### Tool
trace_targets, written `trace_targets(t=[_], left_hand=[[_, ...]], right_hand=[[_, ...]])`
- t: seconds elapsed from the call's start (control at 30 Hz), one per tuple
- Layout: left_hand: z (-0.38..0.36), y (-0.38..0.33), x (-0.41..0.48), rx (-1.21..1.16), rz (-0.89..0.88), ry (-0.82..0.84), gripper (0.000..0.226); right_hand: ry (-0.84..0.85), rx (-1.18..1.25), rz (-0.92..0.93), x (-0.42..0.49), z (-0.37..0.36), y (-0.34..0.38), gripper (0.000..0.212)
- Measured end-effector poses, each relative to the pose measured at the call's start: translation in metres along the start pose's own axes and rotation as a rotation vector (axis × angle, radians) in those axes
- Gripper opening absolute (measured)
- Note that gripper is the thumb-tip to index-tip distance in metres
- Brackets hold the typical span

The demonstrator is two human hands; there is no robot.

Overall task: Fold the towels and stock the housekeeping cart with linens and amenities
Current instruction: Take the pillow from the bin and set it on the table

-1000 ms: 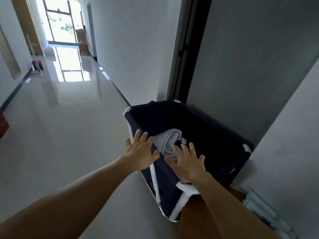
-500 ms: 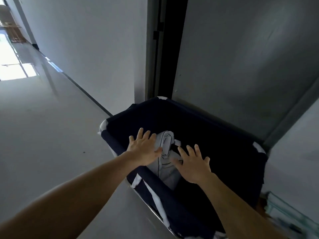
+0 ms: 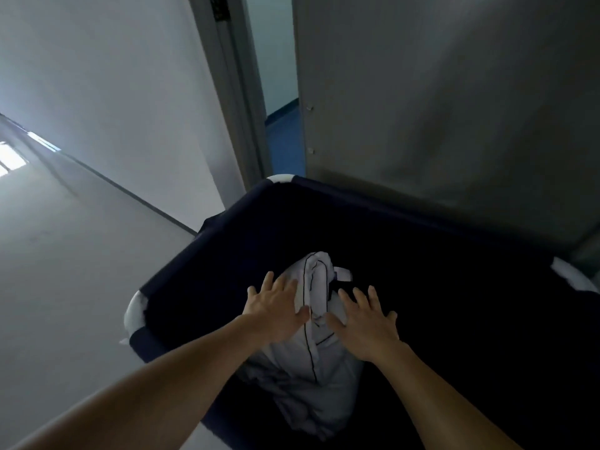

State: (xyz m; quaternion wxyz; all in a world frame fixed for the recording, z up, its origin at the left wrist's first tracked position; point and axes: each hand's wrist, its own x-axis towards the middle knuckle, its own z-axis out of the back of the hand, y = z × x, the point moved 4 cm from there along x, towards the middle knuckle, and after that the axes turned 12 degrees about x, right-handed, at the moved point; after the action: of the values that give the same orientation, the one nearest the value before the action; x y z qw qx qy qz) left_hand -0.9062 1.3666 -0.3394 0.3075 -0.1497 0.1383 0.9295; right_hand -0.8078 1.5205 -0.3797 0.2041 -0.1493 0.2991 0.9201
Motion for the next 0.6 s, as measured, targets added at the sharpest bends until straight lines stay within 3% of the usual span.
trace_targets(t=[0.37, 0.53, 0.6], left_hand=[[-0.086, 0.002, 0.197, -0.034, -0.074, 0.162, 0.074], [-0.16, 0.0, 0.274, -0.218, -0.038, 0.312, 0.072], [-0.185, 0.001, 0.293, -0.261, 0.01, 0.345, 0.085]], right_hand=[[0.109, 0.161, -0.24, 0.169, -0.076, -0.055, 0.084], [0.13, 0.424, -0.4, 0.248, -0.136, -0.079, 0.09], [0.118, 0.611, -0.451, 0.277, -0.161, -0.088, 0.091]])
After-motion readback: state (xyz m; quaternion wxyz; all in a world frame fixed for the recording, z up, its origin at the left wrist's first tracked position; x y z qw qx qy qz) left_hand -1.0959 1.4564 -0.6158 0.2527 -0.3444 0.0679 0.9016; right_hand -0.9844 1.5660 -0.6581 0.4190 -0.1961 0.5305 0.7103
